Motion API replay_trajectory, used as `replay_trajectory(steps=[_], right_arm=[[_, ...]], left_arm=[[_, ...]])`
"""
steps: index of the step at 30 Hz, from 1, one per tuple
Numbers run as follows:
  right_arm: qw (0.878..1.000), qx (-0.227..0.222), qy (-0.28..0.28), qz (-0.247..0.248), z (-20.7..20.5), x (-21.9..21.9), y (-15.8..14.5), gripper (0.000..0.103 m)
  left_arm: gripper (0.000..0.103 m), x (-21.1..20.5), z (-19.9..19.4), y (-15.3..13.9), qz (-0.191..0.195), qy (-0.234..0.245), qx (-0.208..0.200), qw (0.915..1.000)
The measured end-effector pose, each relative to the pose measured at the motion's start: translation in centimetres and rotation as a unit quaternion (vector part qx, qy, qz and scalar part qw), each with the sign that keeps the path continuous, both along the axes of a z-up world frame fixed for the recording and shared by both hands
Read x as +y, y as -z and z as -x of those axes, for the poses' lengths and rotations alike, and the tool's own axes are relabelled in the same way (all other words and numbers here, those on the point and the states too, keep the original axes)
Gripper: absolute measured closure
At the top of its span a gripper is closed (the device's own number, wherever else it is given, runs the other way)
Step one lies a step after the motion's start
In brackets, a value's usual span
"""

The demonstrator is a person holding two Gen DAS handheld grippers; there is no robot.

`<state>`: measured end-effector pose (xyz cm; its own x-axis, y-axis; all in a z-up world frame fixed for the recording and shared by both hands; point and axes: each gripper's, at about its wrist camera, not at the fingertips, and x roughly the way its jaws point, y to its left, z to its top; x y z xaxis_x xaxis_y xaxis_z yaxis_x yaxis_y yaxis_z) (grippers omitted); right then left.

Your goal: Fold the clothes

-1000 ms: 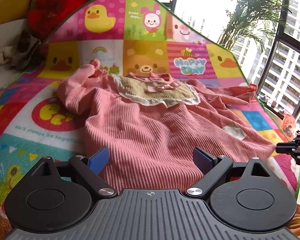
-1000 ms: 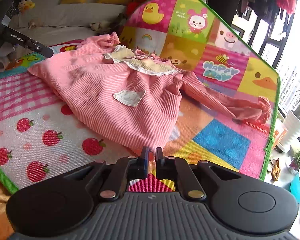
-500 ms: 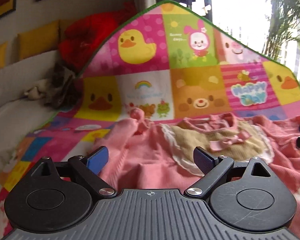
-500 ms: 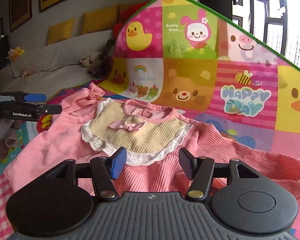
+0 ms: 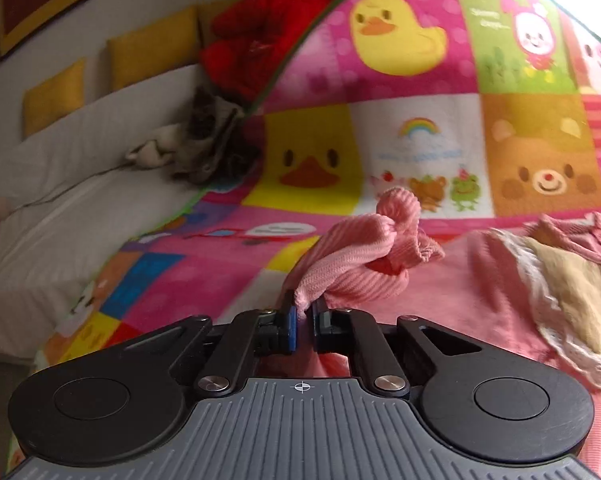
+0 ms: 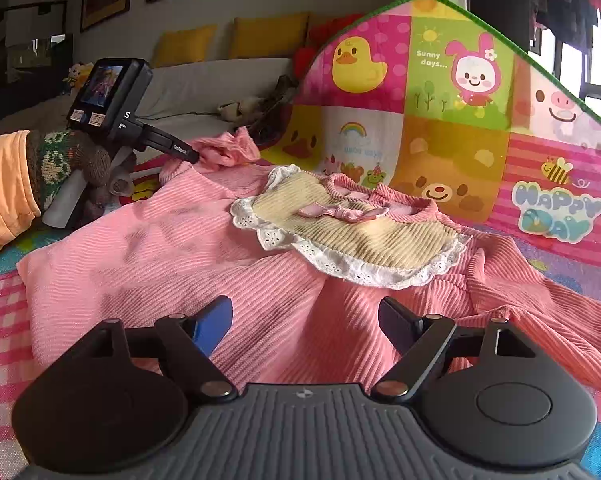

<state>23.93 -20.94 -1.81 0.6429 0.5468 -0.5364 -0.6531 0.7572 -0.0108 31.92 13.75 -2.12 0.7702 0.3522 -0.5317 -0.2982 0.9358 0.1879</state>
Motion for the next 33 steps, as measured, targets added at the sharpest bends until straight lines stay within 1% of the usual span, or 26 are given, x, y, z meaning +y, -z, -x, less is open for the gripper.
replay_trajectory(steps=[2, 3, 5, 6, 7, 8, 9, 10, 11, 12, 13, 14, 15, 16, 17, 18, 19, 23, 24, 25, 26, 27, 28, 30, 32, 33], right_arm=[[1.000, 0.011, 0.011, -0.007, -0.4, -0.3, -0.1, 0.022], [1.000, 0.014, 0.018, -0.011, -0.7, -0.6, -0.3, 0.022], [0.999, 0.016, 0.034, -0.019, -1.3, -1.5, -1.1, 0.022], [0.999, 0.016, 0.044, -0.018, -1.7, -2.1, -1.6, 0.022], [0.998, 0.021, 0.060, -0.014, -2.5, -2.8, -2.1, 0.022], [0.996, 0.033, 0.081, -0.012, -3.3, -3.5, -2.6, 0.023], [0.993, 0.053, 0.102, -0.017, -4.2, -4.5, -3.1, 0.026], [0.988, 0.082, 0.124, -0.032, -4.9, -5.7, -3.3, 0.031], [0.982, 0.111, 0.144, -0.048, -5.5, -7.0, -3.4, 0.033], [0.974, 0.138, 0.165, -0.067, -5.9, -8.3, -3.4, 0.037], [0.967, 0.151, 0.186, -0.081, -5.9, -9.7, -3.3, 0.042], [0.963, 0.148, 0.210, -0.087, -5.6, -10.8, -3.3, 0.046], [0.960, 0.125, 0.239, -0.078, -5.2, -11.9, -3.3, 0.049], [0.957, 0.077, 0.274, -0.052, -4.6, -12.7, -3.6, 0.049], [0.951, 0.029, 0.308, -0.026, -4.1, -13.5, -3.9, 0.049], [0.940, -0.019, 0.340, 0.005, -3.7, -14.3, -4.1, 0.049], [0.931, -0.047, 0.360, 0.034, -4.0, -15.0, -3.9, 0.049], [0.915, -0.064, 0.386, 0.102, -7.0, -17.5, -2.1, 0.049], [0.915, -0.059, 0.384, 0.108, -7.8, -17.9, -1.9, 0.054], [0.923, -0.041, 0.368, 0.102, -8.8, -17.7, -2.1, 0.084], [0.930, -0.028, 0.353, 0.096, -9.6, -17.2, -3.0, 0.098], [0.937, -0.033, 0.337, 0.083, -10.0, -16.1, -4.6, 0.098], [0.946, -0.049, 0.315, 0.065, -10.0, -14.9, -6.7, 0.098], [0.959, -0.099, 0.264, 0.030, -9.6, -10.9, -12.0, 0.098], [0.966, -0.144, 0.217, 0.002, -9.3, -6.7, -16.4, 0.098], [0.968, -0.156, 0.197, -0.008, -9.3, -4.7, -17.7, 0.098]], left_arm=[[0.095, 2.7, 0.5, -0.5, 0.004, -0.029, -0.001, 0.9996], [0.093, 3.7, 0.9, -0.6, 0.014, -0.039, 0.000, 0.9992], [0.084, 5.0, 2.0, -0.9, 0.034, -0.051, 0.003, 0.9981], [0.079, 5.4, 2.7, -1.2, 0.053, -0.049, 0.001, 0.9974], [0.060, 5.6, 3.6, -1.5, 0.077, -0.041, -0.001, 0.9962], [0.049, 5.6, 4.6, -1.8, 0.102, -0.029, -0.004, 0.9944], [0.036, 5.2, 5.6, -2.0, 0.122, -0.014, -0.007, 0.9924], [0.031, 4.6, 6.6, -2.1, 0.138, 0.007, -0.009, 0.9904], [0.029, 3.9, 7.7, -2.3, 0.153, 0.027, -0.011, 0.9878], [0.027, 3.3, 8.7, -2.4, 0.169, 0.048, -0.013, 0.9844], [0.021, 2.6, 9.7, -2.6, 0.184, 0.068, -0.014, 0.9805], [0.016, 1.9, 10.7, -2.7, 0.196, 0.090, -0.015, 0.9764], [0.015, 1.0, 11.3, -2.8, 0.200, 0.111, -0.013, 0.9734], [0.012, 0.2, 11.8, -2.8, 0.202, 0.128, -0.011, 0.9710], [0.010, -0.6, 12.2, -2.9, 0.204, 0.145, -0.008, 0.9683], [0.010, -1.3, 12.6, -2.9, 0.205, 0.158, -0.006, 0.9659], [0.010, -1.8, 12.8, -2.9, 0.206, 0.169, -0.005, 0.9639], [0.009, -3.8, 12.5, -2.6, 0.216, 0.195, 0.004, 0.9567], [0.009, -4.2, 12.4, -2.5, 0.219, 0.197, 0.007, 0.9556], [0.009, -4.4, 12.3, -2.4, 0.222, 0.199, 0.010, 0.9547], [0.009, -4.6, 12.2, -2.4, 0.224, 0.201, 0.011, 0.9537], [0.009, -4.7, 12.2, -2.4, 0.225, 0.205, 0.012, 0.9525], [0.009, -4.7, 12.2, -2.4, 0.226, 0.208, 0.012, 0.9514], [0.008, -4.7, 12.2, -2.3, 0.230, 0.212, 0.013, 0.9499], [0.008, -4.7, 12.4, -2.0, 0.238, 0.211, 0.014, 0.9479], [0.008, -4.7, 12.5, -1.9, 0.243, 0.211, 0.014, 0.9467]])
